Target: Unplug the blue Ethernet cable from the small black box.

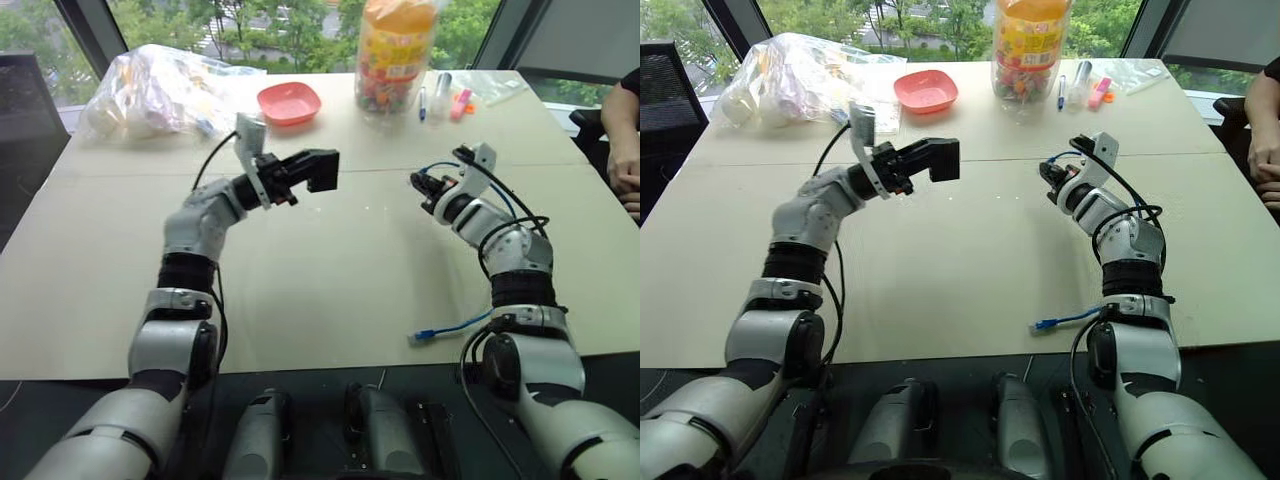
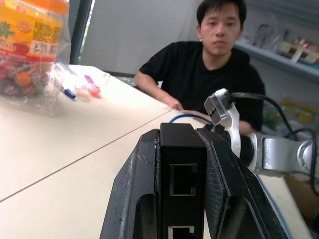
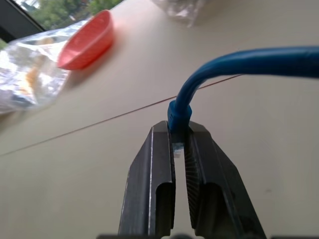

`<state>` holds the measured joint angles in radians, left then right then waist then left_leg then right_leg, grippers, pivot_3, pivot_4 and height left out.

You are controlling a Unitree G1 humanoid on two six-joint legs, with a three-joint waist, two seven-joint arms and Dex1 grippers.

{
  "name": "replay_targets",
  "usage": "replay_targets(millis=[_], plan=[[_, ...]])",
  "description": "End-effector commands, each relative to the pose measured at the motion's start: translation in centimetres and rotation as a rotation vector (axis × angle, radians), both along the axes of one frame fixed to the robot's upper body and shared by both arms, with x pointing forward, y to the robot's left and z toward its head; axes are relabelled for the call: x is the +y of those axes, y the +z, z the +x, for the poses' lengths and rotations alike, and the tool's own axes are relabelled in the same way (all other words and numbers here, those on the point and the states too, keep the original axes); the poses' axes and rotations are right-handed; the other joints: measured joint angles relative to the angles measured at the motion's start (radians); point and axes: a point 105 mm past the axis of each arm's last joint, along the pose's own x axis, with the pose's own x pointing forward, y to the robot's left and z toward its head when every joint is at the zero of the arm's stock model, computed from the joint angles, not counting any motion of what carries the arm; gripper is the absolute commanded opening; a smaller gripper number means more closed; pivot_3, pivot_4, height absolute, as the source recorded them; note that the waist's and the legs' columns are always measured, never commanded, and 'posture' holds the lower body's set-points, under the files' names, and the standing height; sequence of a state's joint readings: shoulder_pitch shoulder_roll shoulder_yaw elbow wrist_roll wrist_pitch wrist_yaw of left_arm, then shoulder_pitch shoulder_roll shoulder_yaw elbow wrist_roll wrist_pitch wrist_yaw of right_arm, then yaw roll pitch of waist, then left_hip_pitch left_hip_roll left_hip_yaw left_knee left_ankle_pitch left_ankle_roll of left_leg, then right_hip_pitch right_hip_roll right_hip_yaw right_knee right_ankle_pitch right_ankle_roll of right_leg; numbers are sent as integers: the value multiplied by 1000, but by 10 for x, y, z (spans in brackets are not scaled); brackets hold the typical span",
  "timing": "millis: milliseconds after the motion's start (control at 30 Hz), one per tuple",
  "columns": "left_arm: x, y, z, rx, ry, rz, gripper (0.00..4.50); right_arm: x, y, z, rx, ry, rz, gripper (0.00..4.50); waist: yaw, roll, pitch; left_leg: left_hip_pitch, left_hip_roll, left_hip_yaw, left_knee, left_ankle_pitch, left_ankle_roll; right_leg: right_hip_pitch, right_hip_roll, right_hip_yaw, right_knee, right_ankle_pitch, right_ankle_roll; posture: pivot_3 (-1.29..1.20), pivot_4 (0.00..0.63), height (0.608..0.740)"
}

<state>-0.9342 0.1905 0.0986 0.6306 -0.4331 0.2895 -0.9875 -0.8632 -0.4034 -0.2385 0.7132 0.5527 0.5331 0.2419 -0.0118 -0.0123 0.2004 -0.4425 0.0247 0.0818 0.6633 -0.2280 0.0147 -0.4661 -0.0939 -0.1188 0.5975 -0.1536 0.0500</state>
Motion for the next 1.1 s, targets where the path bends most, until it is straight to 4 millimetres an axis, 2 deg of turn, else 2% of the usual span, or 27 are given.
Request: replay_targets(millis=[33, 133, 300, 400, 500, 567, 767, 833, 1000, 1033, 1100], plan=[[-8, 5, 4, -81, 33, 28, 494, -12, 11, 6, -59, -17, -39, 35, -1, 0, 0, 0, 0, 0, 0, 0, 0, 0, 0, 0, 0, 0, 0, 0, 150, 740], [-18, -5, 10, -90, 71, 45, 494, -14, 5, 5, -43, -19, -39, 1121, -2, 0, 0, 0, 1, 0, 0, 0, 0, 0, 0, 0, 0, 0, 1, 0, 150, 740], [-21, -14, 17, -128, 131, 100, 494, 4, -19, -15, 71, 118, -123, 3627, -1, 0, 0, 0, 1, 0, 1, 0, 0, 0, 0, 0, 0, 0, 2, 0, 150, 740], [-21, -20, 21, -144, 175, 130, 494, 25, -32, -43, 119, 247, -270, 3627, 2, 0, 0, 0, 2, -3, 1, 0, 0, 0, 0, 0, 0, -1, 3, 0, 150, 740], [-23, -31, 22, -150, 195, 158, 494, 55, -29, -72, 84, 384, -292, 3627, 3, -1, -1, 0, 2, -4, 1, 0, 1, 1, 0, 0, 0, -2, 4, 0, 150, 740], [-25, -39, 22, -157, 203, 180, 494, 66, -26, -84, 64, 429, -295, 3627, 1, -1, -1, 1, 2, -4, 1, 0, 1, 1, 0, 0, 0, -2, 4, 0, 150, 740], [-28, -57, 19, -156, 212, 220, 494, 74, -13, -92, 14, 429, -270, 3627, 3, -1, -1, 1, 4, -4, 3, -1, 0, 0, 1, -1, 0, 0, 1, 0, 150, 740], [-29, -62, 19, -148, 215, 229, 1530, 71, -11, -91, 2, 417, -275, 3668, 3, -1, -1, 1, 4, -3, 3, -1, 0, 1, 1, -1, 0, 0, 1, 0, 150, 740], [-21, -66, 18, -111, 192, 233, 3534, 62, -9, -89, -13, 403, -291, 3668, 4, -1, -1, 0, 4, -3, 3, -1, 0, 0, 1, -1, -1, 0, 2, 0, 150, 740], [-18, -64, 18, -104, 179, 218, 3850, 61, -8, -90, -17, 405, -292, 3668, 4, -1, -1, 0, 4, -3, 3, -1, 0, 0, 1, -1, -1, 0, 2, 0, 150, 740], [-9, -55, 15, -88, 141, 194, 3850, 58, -7, -94, -26, 412, -294, 3668, 3, -1, -1, 0, 4, -3, 3, -1, 1, 0, 1, -1, -1, 0, 2, 0, 150, 740]])
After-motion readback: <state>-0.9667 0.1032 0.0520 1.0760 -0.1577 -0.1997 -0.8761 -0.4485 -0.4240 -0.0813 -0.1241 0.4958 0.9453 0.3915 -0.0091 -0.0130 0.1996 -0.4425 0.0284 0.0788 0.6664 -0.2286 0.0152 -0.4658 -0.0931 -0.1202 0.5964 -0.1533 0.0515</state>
